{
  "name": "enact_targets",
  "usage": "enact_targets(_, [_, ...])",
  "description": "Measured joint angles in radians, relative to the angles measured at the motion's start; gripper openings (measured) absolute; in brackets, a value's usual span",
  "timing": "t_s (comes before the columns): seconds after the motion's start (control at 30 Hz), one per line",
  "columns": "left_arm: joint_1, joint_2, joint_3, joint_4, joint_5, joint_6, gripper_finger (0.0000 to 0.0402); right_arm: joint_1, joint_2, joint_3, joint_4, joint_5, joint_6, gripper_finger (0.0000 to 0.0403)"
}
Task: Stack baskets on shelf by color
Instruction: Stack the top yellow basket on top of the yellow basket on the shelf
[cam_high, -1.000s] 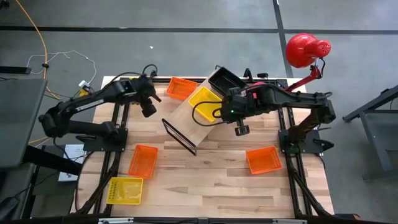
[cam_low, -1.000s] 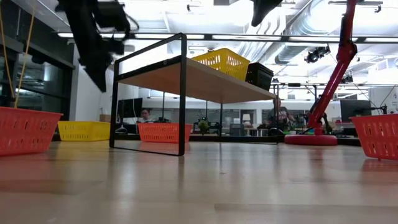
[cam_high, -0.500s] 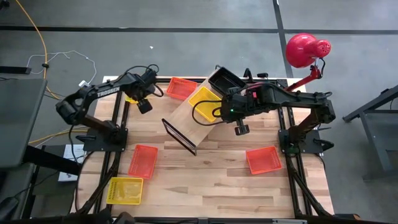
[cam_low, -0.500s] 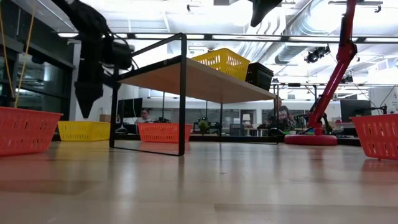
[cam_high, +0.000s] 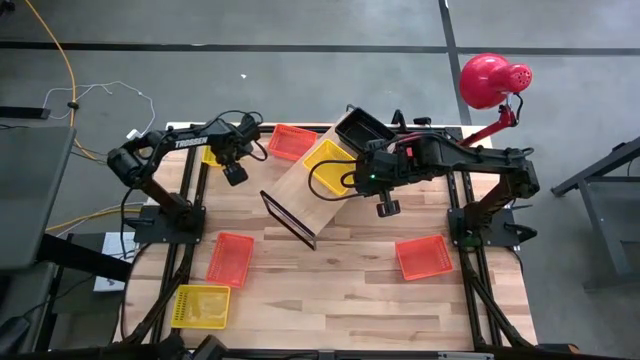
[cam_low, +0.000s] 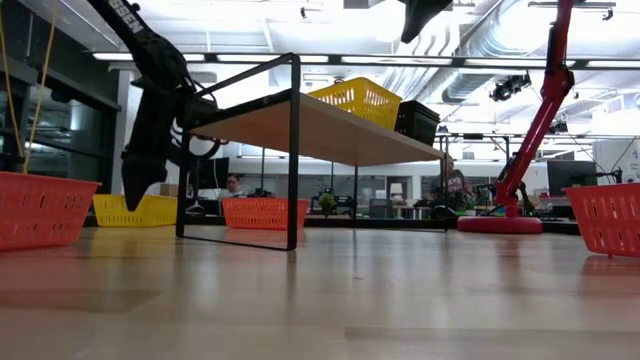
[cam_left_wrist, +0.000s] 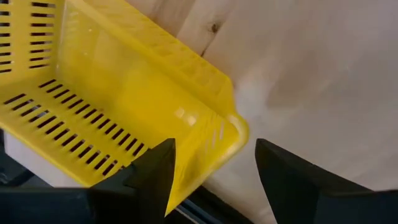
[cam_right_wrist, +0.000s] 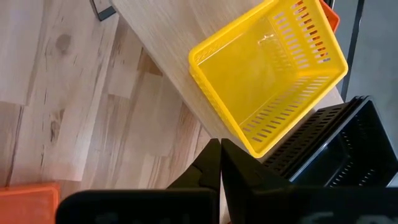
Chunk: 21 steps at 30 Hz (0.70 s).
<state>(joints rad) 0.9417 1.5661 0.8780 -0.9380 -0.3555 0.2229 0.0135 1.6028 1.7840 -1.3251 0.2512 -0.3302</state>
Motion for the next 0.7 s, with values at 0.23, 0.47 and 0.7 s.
enact_targets(0.23, [-0.008, -0.001, 0.0, 0.001, -0.008, -0.017, 0.0093, 0.0, 0.0, 0.0, 0.0, 0.0, 0.0, 0.0])
enact_targets(0.47, [-0.093, -0.063, 0.001, -0.054, -0.042, -0.043, 0.0011, 0.0, 0.0, 0.0, 0.0, 0.0, 0.0, 0.0])
enact_targets(0.7, [-0.233, -0.224, 0.057, -0.17, -0.054, -0.102, 0.0002, 0.001, 0.0, 0.0, 0.0, 0.0, -0.01, 0.0])
